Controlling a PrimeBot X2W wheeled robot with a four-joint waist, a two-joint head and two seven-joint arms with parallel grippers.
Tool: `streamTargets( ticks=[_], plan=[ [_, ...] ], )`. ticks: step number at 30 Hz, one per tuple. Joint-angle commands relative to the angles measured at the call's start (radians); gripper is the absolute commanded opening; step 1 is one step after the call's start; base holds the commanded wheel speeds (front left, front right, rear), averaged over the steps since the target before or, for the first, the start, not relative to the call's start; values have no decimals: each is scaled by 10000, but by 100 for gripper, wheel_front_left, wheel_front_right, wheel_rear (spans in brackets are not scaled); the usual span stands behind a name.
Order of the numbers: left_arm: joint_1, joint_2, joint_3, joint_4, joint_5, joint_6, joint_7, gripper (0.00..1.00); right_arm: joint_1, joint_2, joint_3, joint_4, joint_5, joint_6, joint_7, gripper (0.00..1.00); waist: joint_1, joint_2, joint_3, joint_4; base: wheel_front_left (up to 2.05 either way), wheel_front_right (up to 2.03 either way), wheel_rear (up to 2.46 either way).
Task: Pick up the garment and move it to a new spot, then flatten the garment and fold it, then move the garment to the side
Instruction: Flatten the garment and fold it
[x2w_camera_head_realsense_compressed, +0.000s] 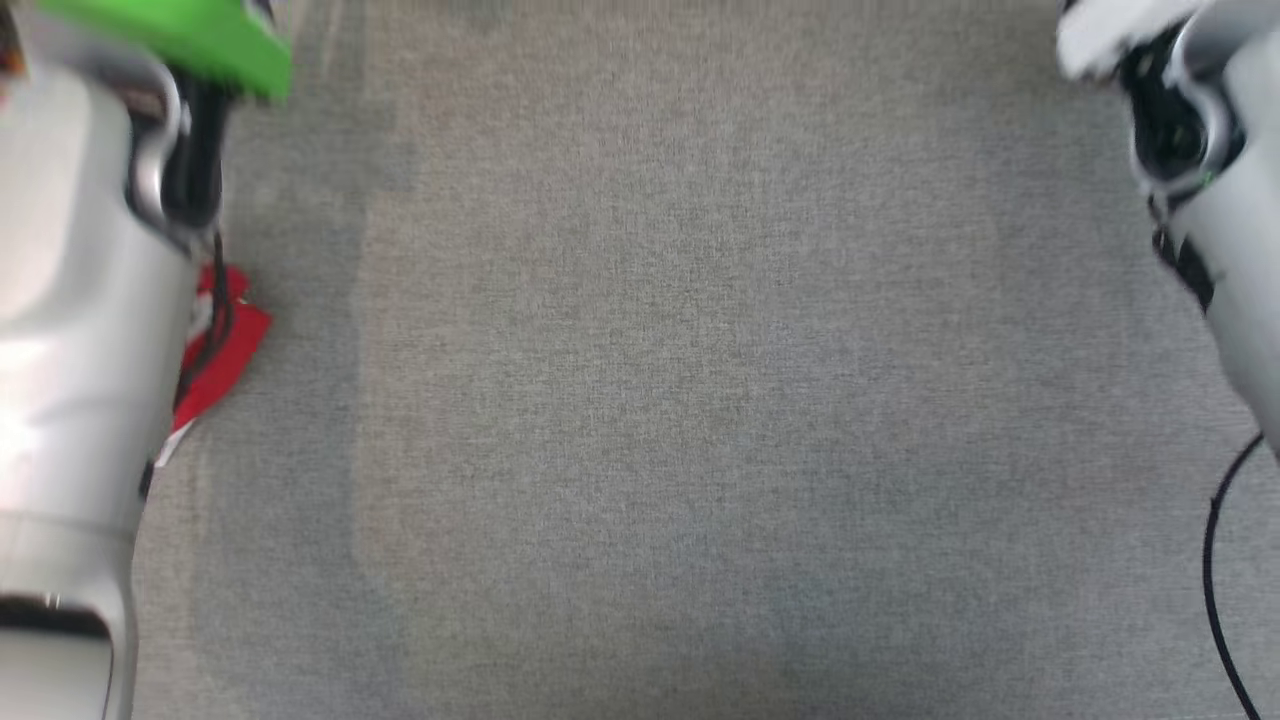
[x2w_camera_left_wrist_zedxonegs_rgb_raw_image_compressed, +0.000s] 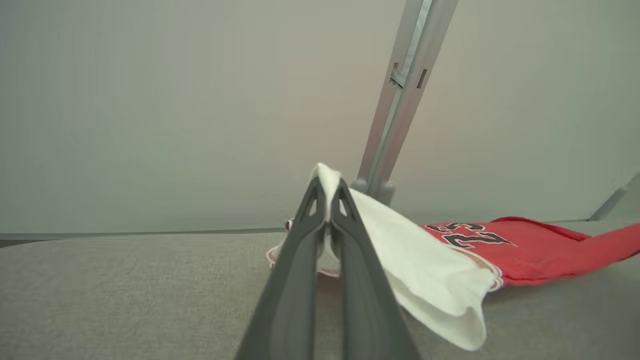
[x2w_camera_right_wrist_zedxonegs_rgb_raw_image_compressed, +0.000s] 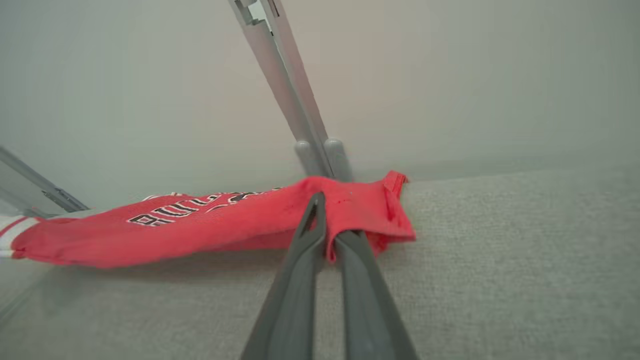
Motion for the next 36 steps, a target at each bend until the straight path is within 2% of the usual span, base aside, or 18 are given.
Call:
streamTargets(
  ticks=[1,12,17,25,36],
  plan=[
    [516,299,-272,-98,-137,-19,150,0,414,-263,282,-130,282,-9,225,0,0,0,-953,44,0,0,0],
    [3537,2283,-2526,-1746,-1172,1,1431,0,2413,-1906,2093,-918,2102,-13,1757,0,0,0,-2791,117,0,0,0],
    [4511,3000,-3164,-2836,-1802,1,2067,0,3013,-2500,2848,-1260,2524,-14,2328,0,0,0,-3385,87,0,0,0],
    [6141,4306,-3753,-4860,-2551,21,2865,0,4304,-3372,3378,-2284,4172,-13,3765,0,0,0,-4167,-62,0,0,0],
    [8061,6231,-4093,-7838,-2725,983,3585,0,5914,-4673,3789,-3773,5773,-13,5996,0,0,0,-4857,-315,0,0,0]
  ],
)
